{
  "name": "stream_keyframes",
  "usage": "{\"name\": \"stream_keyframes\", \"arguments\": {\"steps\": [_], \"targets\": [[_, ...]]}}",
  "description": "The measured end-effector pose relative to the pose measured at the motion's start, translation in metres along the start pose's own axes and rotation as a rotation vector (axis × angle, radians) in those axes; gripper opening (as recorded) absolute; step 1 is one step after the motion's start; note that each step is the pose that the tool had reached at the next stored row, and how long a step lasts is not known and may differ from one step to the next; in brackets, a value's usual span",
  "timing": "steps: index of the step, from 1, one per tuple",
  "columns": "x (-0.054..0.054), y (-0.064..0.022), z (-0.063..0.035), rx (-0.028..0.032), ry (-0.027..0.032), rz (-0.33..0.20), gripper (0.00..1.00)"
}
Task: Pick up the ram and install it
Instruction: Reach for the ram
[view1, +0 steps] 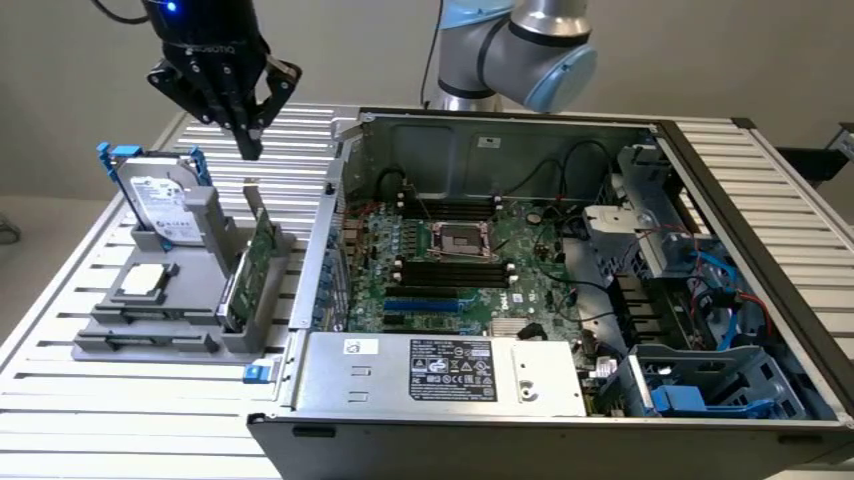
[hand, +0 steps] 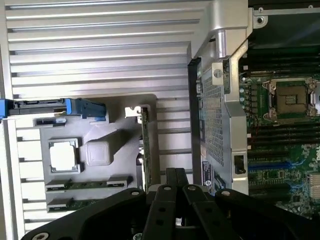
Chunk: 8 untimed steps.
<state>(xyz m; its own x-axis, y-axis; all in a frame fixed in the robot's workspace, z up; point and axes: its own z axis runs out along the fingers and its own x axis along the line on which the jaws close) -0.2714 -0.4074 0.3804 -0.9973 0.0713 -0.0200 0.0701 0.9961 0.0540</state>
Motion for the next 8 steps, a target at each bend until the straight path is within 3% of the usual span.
{"name": "stream_keyframes", "arguments": {"steps": [8], "targets": [[0.036, -0.0080, 0.0059, 0.0000, 0.0000, 0.000, 0.11]]}}
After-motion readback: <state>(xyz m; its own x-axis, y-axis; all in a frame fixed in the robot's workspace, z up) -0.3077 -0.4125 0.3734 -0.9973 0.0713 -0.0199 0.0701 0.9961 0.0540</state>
